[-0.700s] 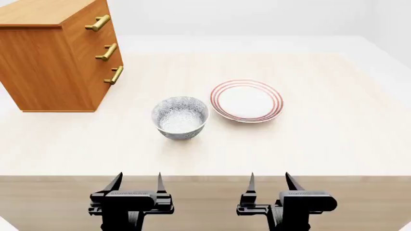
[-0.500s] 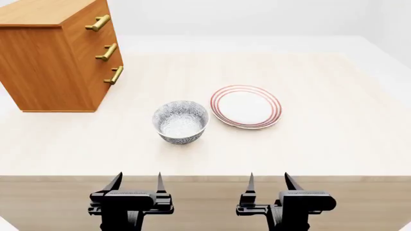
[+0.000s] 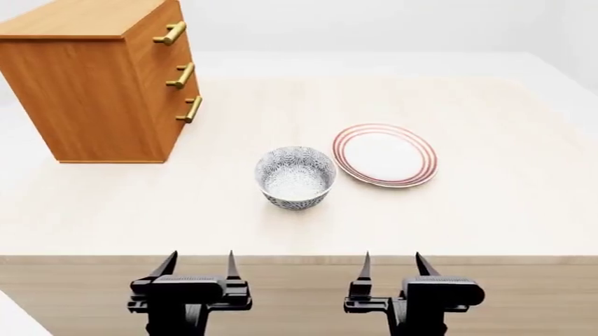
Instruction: Open the bottom drawer of the cabinet.
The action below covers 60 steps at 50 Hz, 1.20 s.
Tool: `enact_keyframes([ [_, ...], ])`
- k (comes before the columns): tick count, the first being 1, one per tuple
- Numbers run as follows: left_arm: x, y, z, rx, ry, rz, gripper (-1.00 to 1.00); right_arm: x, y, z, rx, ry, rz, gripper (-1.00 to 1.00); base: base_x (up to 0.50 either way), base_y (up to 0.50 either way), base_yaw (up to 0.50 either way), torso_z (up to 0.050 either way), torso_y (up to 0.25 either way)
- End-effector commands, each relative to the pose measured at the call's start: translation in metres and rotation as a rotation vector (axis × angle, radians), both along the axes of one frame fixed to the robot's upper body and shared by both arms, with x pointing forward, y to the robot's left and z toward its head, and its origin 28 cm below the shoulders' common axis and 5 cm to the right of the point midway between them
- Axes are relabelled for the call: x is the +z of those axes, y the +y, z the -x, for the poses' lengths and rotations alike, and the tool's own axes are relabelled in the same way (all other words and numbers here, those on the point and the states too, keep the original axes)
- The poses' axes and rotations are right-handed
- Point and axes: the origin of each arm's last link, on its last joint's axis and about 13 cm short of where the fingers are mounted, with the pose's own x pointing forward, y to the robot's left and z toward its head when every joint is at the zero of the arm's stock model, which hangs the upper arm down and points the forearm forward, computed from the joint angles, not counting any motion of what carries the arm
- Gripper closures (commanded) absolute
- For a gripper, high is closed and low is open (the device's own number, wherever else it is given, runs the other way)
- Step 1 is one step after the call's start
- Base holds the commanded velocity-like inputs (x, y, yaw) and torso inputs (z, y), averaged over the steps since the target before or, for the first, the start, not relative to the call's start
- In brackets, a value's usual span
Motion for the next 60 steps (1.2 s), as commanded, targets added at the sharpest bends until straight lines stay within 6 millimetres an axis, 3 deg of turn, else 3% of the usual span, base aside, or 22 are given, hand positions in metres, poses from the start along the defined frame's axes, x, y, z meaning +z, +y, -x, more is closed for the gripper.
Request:
enact_keyframes([
  [1, -0.001, 0.001, -0.001, 0.008, 0.004, -0.005, -1.0, -0.001, 0.001, -0.001, -0.015, -0.001, 0.006, -1.0, 0.0, 0.5, 0.0, 0.0, 0.0],
  [12, 0.002, 0.002, -0.002, 0.01, 0.019, 0.001, -1.0, 0.002, 0.001, -0.001, -0.018, 0.036, 0.013, -1.0, 0.0, 0.0, 0.0, 0.0, 0.0],
  [14, 0.018, 0.003, -0.002, -0.001, 0.005, -0.008, -1.0, 0.016, 0.0, -0.001, -0.017, 0.041, 0.012, -1.0, 0.0, 0.0, 0.0, 0.0, 0.0],
  [16, 0.057, 0.008, -0.003, -0.021, -0.027, -0.01, -1.0, 0.051, -0.001, 0.001, 0.033, 0.02, 0.009, -1.0, 0.0, 0.0, 0.0, 0.0, 0.0],
  [19, 0.095, 0.012, 0.001, -0.018, -0.09, -0.012, -1.0, 0.082, -0.004, 0.006, 0.057, -0.022, -0.002, -1.0, 0.0, 0.0, 0.0, 0.0, 0.0],
  [22, 0.12, 0.014, 0.007, -0.007, -0.152, -0.01, -1.0, 0.099, -0.003, 0.011, 0.047, -0.062, 0.027, -1.0, 0.0, 0.0, 0.0, 0.0, 0.0],
  [60, 0.105, 0.013, 0.002, -0.013, -0.123, -0.008, -1.0, 0.099, -0.004, 0.007, 0.039, -0.086, 0.025, -1.0, 0.48, 0.0, 0.0, 0.0, 0.0],
])
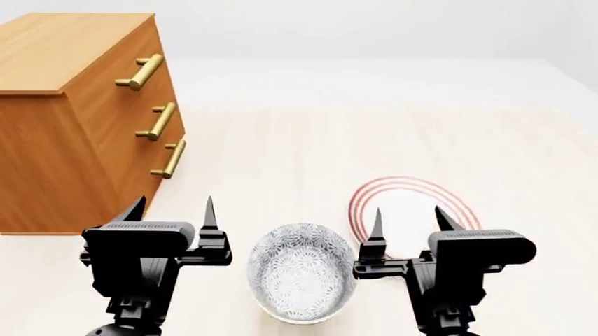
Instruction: Open the bottom drawer of the cabinet.
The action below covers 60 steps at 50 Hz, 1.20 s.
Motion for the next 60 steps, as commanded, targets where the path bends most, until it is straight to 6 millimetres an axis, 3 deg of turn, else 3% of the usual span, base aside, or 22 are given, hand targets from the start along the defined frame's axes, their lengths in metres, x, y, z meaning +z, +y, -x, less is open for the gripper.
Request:
enact_keyframes([
  [1, 0.0, 0.0, 0.0, 0.001, 0.002, 0.001, -1.0, -0.001, 0.0, -0.001, 0.001, 0.005, 0.005, -1.0, 0.5, 0.0, 0.0, 0.0, 0.0],
  [17, 0.0, 0.001, 0.0, 0.003, 0.001, 0.003, -1.0, -0.003, 0.0, -0.002, -0.001, 0.01, 0.005, -1.0, 0.5, 0.0, 0.0, 0.0, 0.001],
  [28, 0.0, 0.0, -0.001, 0.002, 0.0, -0.001, -1.0, -0.003, 0.001, -0.002, -0.007, 0.011, 0.015, -1.0, 0.0, 0.0, 0.0, 0.0, 0.0],
  [36, 0.002, -0.006, -0.01, 0.03, 0.039, -0.163, -1.0, -0.004, 0.001, -0.003, -0.013, 0.017, 0.024, -1.0, 0.0, 0.0, 0.0, 0.0, 0.0],
  [46, -0.009, -0.004, -0.043, 0.095, 0.121, -0.475, -1.0, -0.006, 0.001, -0.005, -0.012, 0.03, 0.022, -1.0, 0.0, 0.0, 0.0, 0.0, 0.0],
  [60, -0.011, 0.005, -0.083, 0.225, 0.279, -0.68, -1.0, -0.007, 0.001, -0.005, -0.01, 0.032, 0.025, -1.0, 0.0, 0.0, 0.0, 0.0, 0.0],
])
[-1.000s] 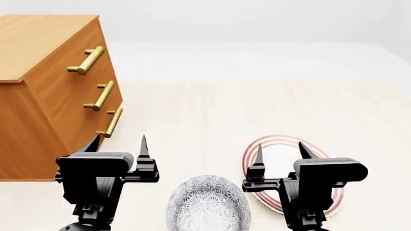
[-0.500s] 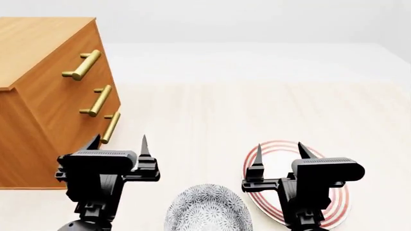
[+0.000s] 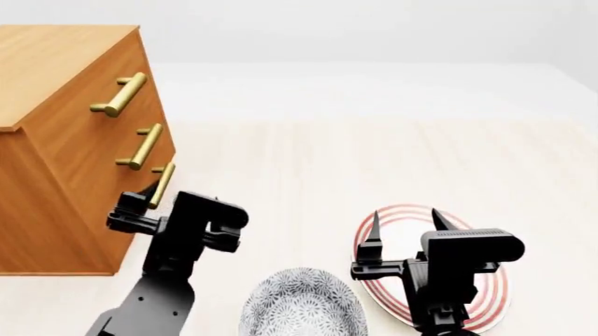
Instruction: Open the bottom drawer of the cabinet.
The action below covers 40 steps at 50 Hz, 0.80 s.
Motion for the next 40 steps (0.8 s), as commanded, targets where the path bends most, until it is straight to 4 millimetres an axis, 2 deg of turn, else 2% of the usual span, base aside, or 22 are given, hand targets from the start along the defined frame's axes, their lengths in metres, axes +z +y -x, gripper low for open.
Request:
enact_keyframes([
  [1, -0.004, 0.009, -0.031, 0.106, 0.096, -0.194, -1.0, -0.001, 0.0, 0.0, 0.0, 0.003, 0.002, -1.0, 0.0, 0.0, 0.0, 0.0, 0.0],
  [17, -0.027, 0.019, -0.049, 0.192, 0.203, -0.325, -1.0, -0.002, 0.0, -0.002, 0.0, 0.006, 0.004, -1.0, 0.0, 0.0, 0.0, 0.0, 0.0],
  [40, -0.039, 0.021, -0.058, 0.194, 0.246, -0.409, -1.0, -0.002, 0.0, -0.003, 0.0, 0.01, 0.003, -1.0, 0.0, 0.0, 0.0, 0.0, 0.0],
])
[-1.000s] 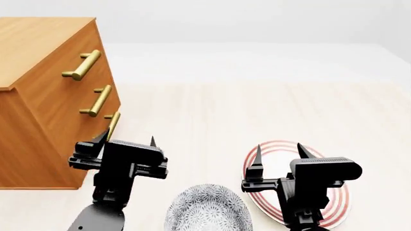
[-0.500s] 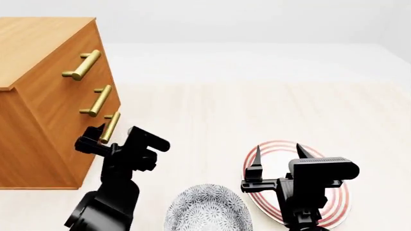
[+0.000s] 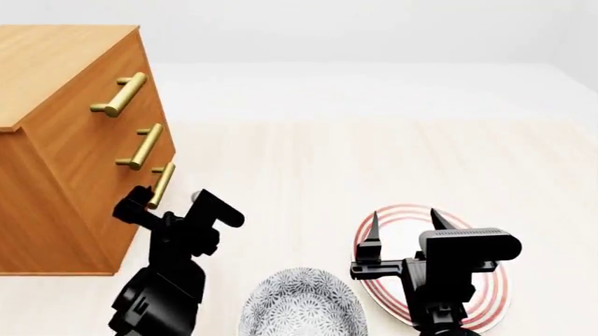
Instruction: Open the bottom drawer of the cabinet.
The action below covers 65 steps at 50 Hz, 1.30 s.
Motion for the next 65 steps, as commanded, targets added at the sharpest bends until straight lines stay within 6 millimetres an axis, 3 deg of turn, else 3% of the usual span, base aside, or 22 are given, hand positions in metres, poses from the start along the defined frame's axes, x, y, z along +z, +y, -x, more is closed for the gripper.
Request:
enact_keyframes([
  [1, -0.007, 0.002, -0.01, 0.022, 0.021, -0.061, -1.0, -0.001, 0.0, 0.0, 0.001, 0.003, 0.001, -1.0, 0.0, 0.0, 0.0, 0.0, 0.0],
  [7, -0.016, 0.007, -0.026, 0.07, 0.042, -0.121, -1.0, -0.003, 0.001, -0.001, 0.003, 0.008, 0.003, -1.0, 0.0, 0.0, 0.0, 0.0, 0.0],
  [8, 0.002, -0.01, -0.051, 0.023, -0.054, -0.092, -1.0, -0.005, 0.002, -0.003, 0.009, 0.017, -0.002, -1.0, 0.0, 0.0, 0.0, 0.0, 0.0],
  [10, -0.024, 0.01, -0.046, 0.104, 0.079, -0.143, -1.0, -0.005, 0.002, -0.003, 0.008, 0.018, -0.002, -1.0, 0.0, 0.0, 0.0, 0.0, 0.0],
  [57, -0.023, 0.033, -0.048, 0.24, 0.101, -0.142, -1.0, -0.008, 0.003, -0.004, 0.014, 0.024, -0.003, -1.0, 0.0, 0.0, 0.0, 0.0, 0.0],
  [58, -0.023, 0.033, -0.048, 0.235, 0.095, -0.141, 1.0, -0.008, 0.003, -0.004, 0.014, 0.025, -0.003, -1.0, 0.0, 0.0, 0.0, 0.0, 0.0],
  [65, -0.024, 0.032, -0.048, 0.226, 0.096, -0.141, 1.0, -0.008, 0.002, -0.004, 0.014, 0.025, -0.003, -1.0, 0.0, 0.0, 0.0, 0.0, 0.002],
])
